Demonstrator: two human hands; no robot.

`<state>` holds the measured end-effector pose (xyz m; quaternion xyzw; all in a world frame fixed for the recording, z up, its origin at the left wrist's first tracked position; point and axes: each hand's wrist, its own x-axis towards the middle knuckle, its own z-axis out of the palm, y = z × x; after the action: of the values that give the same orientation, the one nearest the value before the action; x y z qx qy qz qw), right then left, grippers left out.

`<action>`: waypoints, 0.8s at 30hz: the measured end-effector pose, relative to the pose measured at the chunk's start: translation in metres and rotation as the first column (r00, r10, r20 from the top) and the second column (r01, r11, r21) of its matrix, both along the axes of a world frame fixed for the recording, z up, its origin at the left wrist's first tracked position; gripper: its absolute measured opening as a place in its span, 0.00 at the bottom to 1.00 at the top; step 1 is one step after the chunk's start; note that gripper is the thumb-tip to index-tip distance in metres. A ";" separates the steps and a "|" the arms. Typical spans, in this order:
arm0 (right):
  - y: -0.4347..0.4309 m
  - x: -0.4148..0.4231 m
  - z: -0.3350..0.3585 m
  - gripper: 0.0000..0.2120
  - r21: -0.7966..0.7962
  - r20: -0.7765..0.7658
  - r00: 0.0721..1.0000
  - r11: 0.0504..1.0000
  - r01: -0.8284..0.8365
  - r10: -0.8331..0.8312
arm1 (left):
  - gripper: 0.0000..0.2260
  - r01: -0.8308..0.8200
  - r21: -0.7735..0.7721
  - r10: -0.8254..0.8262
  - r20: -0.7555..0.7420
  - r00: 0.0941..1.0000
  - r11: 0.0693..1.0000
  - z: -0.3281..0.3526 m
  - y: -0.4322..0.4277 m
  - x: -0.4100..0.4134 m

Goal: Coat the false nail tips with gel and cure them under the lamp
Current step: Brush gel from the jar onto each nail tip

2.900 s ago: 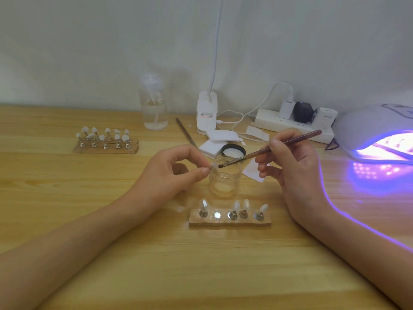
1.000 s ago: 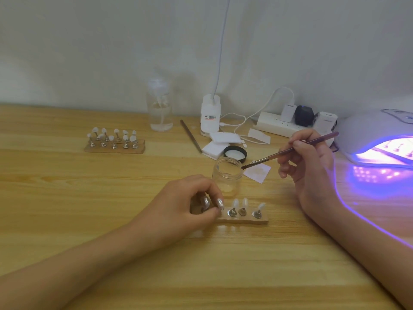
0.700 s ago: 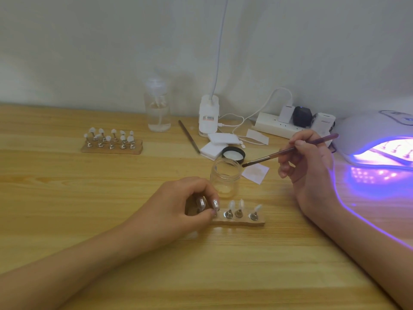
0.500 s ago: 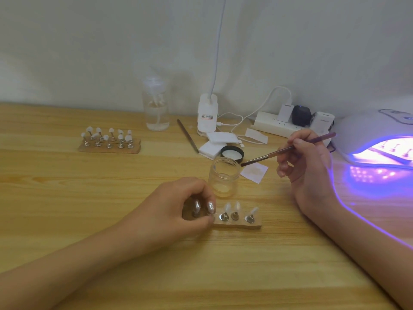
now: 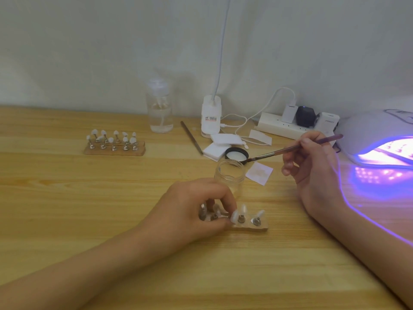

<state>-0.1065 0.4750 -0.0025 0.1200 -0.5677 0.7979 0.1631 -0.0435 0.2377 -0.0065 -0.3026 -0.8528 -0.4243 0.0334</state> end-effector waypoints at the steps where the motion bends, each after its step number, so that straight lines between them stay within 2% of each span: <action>1: 0.000 0.000 0.000 0.08 0.011 -0.005 1.000 1.000 -0.005 0.005 | 0.02 0.006 -0.012 -0.006 -0.040 0.999 1.000 0.000 0.000 0.001; 5: -0.005 0.005 0.004 0.10 0.190 -0.104 0.994 0.982 -0.005 0.025 | 0.03 -0.089 -0.175 0.023 -0.347 0.938 0.981 0.001 0.001 0.009; 8: -0.014 0.011 0.011 0.08 0.349 -0.219 0.972 0.937 0.000 0.082 | 0.02 -0.051 -0.141 -0.016 -0.437 0.900 0.989 0.004 0.001 0.013; 10: -0.022 0.014 0.016 0.05 0.449 -0.259 0.959 0.893 0.018 0.112 | 0.02 -0.032 -0.073 -0.003 -0.435 0.900 0.997 0.010 0.001 0.014; 11: -0.026 0.014 0.018 0.06 0.498 -0.267 0.957 0.867 0.037 0.112 | 0.03 -0.020 -0.022 0.010 -0.409 0.913 1.000 0.014 0.001 0.014; 14: -0.033 0.015 0.019 0.06 0.582 -0.261 0.961 0.810 0.079 0.094 | 0.03 0.004 0.185 0.035 -0.208 0.977 0.983 0.026 -0.002 0.008; 16: -0.035 0.015 0.019 0.07 0.605 -0.253 0.963 0.791 0.084 0.092 | 0.06 -0.061 0.272 0.092 -0.099 0.991 0.960 0.029 -0.005 -0.002; 19: -0.036 0.015 0.016 0.07 0.624 -0.226 0.967 0.780 0.051 0.118 | 0.05 -0.158 0.432 0.124 0.106 0.987 0.888 0.025 -0.008 -0.020; 24: -0.035 0.012 0.011 0.06 0.584 -0.206 0.972 0.811 0.032 0.110 | 0.02 -0.196 0.532 0.074 0.243 0.967 0.824 0.010 -0.008 -0.037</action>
<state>-0.0949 0.4402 0.0086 0.2676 -0.7593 0.5693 0.1665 -0.0805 0.2301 0.0032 -0.1717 -0.7122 -0.6782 0.0583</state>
